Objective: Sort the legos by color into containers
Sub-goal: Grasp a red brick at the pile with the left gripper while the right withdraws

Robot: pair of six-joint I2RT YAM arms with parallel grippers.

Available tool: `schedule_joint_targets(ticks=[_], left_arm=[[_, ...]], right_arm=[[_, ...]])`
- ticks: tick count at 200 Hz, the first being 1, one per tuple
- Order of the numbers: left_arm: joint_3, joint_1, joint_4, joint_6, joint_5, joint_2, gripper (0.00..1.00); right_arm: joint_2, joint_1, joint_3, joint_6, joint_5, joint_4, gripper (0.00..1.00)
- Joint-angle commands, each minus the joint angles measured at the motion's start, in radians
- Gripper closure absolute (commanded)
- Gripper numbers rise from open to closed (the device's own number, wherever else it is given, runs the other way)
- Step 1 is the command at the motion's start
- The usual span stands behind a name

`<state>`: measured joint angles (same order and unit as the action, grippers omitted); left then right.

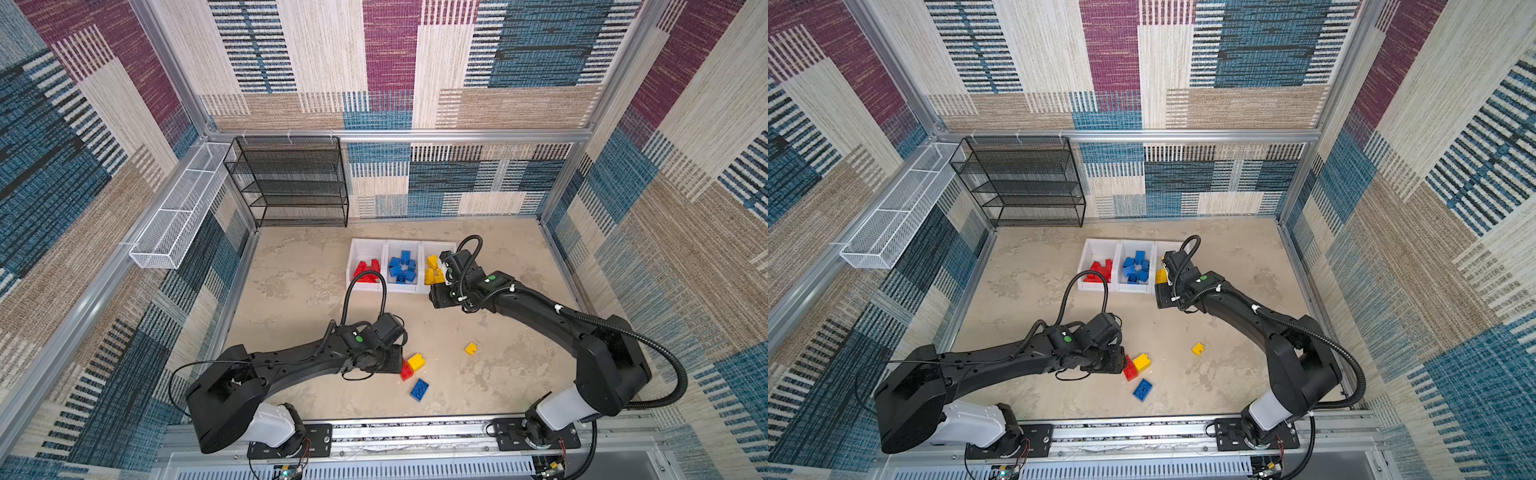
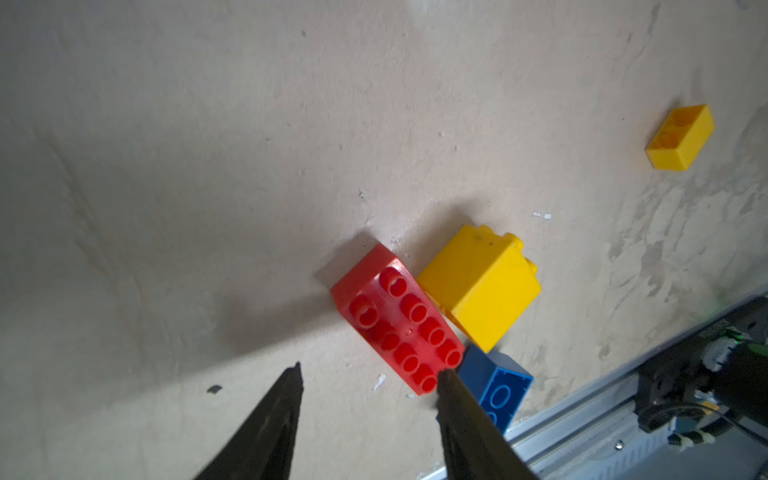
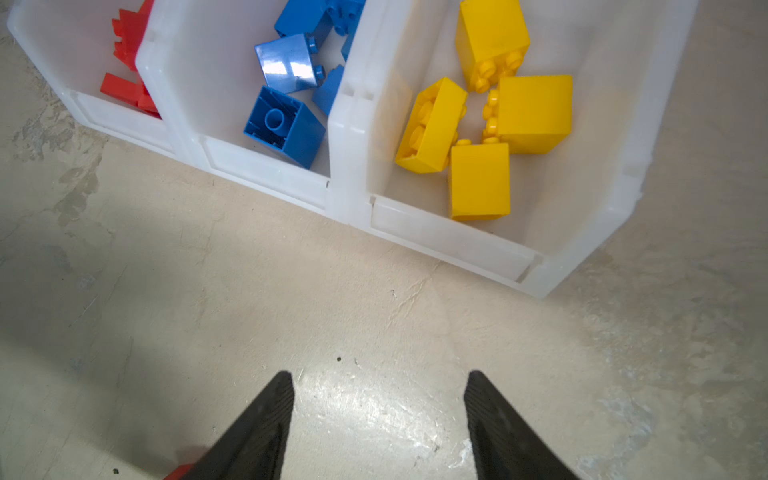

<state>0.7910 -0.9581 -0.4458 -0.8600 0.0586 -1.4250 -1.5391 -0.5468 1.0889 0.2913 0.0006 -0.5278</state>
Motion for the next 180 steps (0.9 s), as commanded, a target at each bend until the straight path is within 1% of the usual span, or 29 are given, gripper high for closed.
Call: schedule_joint_targets(ticks=[1, 36, 106, 152, 180], left_arm=[[0.019, -0.008, 0.018, -0.065, -0.003, -0.026, 0.43], [0.044, -0.010, 0.008, -0.073, -0.003, -0.075, 0.43], [0.119, -0.010, -0.023, -0.027, -0.003, -0.165, 0.43], [0.154, -0.017, -0.057, -0.007, -0.020, -0.209, 0.48], [0.211, -0.031, -0.123, 0.028, -0.047, -0.255, 0.49]], right_arm=[[0.019, 0.004, -0.018, 0.012, -0.010, 0.046, 0.31], [0.033, 0.005, -0.039, 0.010, -0.017, 0.052, 0.31], [0.037, 0.008, -0.052, 0.017, -0.022, 0.057, 0.31], [0.037, 0.009, -0.059, 0.017, -0.030, 0.055, 0.31], [0.048, 0.011, -0.088, 0.019, -0.034, 0.078, 0.31]])
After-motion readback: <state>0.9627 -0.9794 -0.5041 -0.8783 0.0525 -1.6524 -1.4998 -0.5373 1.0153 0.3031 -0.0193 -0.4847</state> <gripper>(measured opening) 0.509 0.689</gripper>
